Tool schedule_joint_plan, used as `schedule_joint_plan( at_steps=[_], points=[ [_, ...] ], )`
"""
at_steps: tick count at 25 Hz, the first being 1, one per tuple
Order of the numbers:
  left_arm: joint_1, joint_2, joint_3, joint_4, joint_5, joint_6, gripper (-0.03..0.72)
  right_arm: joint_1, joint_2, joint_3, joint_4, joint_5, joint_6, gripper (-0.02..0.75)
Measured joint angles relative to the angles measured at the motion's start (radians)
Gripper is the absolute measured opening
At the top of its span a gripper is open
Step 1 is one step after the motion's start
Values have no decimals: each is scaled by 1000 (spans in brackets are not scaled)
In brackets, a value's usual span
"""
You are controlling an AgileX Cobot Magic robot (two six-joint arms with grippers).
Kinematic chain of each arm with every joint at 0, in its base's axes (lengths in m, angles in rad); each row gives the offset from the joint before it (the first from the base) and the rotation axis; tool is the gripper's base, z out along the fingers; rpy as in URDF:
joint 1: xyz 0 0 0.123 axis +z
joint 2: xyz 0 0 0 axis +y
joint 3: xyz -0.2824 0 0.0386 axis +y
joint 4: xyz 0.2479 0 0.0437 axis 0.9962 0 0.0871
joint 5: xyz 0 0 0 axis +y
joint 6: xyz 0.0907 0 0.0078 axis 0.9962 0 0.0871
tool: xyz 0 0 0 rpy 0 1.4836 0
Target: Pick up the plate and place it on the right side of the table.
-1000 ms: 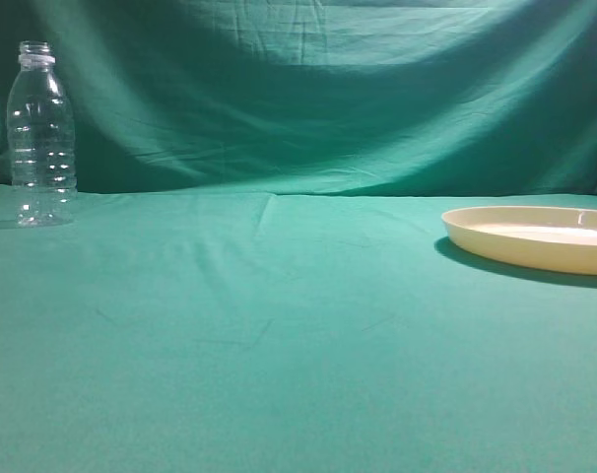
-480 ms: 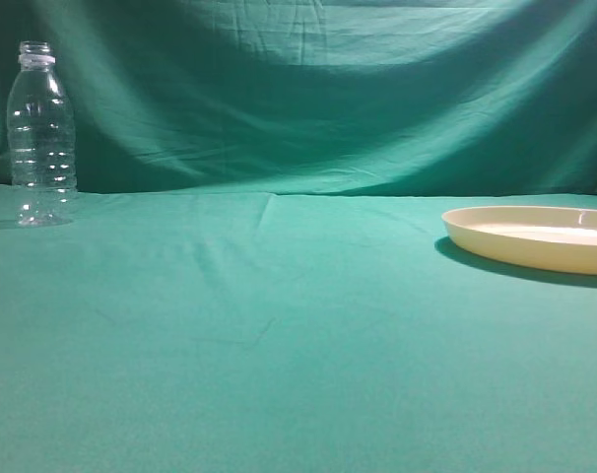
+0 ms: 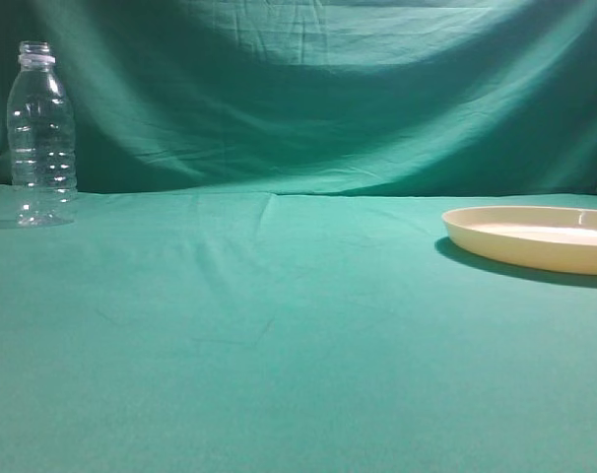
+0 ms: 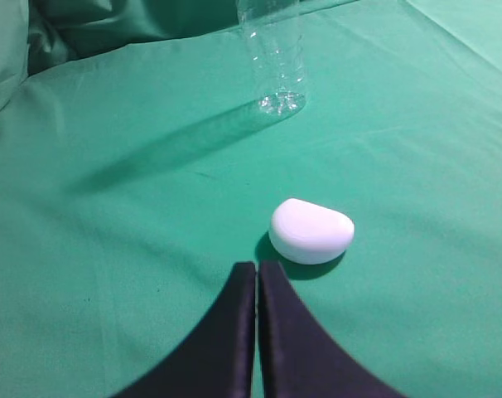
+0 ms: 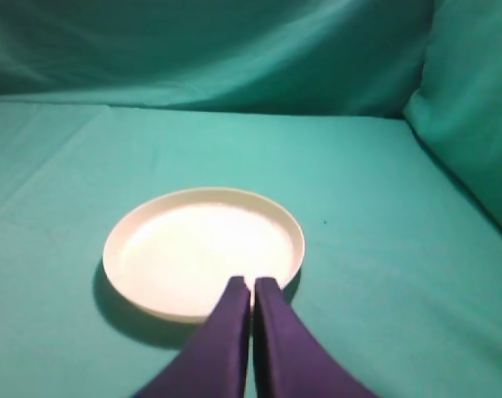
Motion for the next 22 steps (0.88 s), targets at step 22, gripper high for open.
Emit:
schedule_joint_plan(
  at_steps=[22],
  points=[
    [0,0,0,0,0,0,0,0,0,90,-4,-19,11,0]
  ],
)
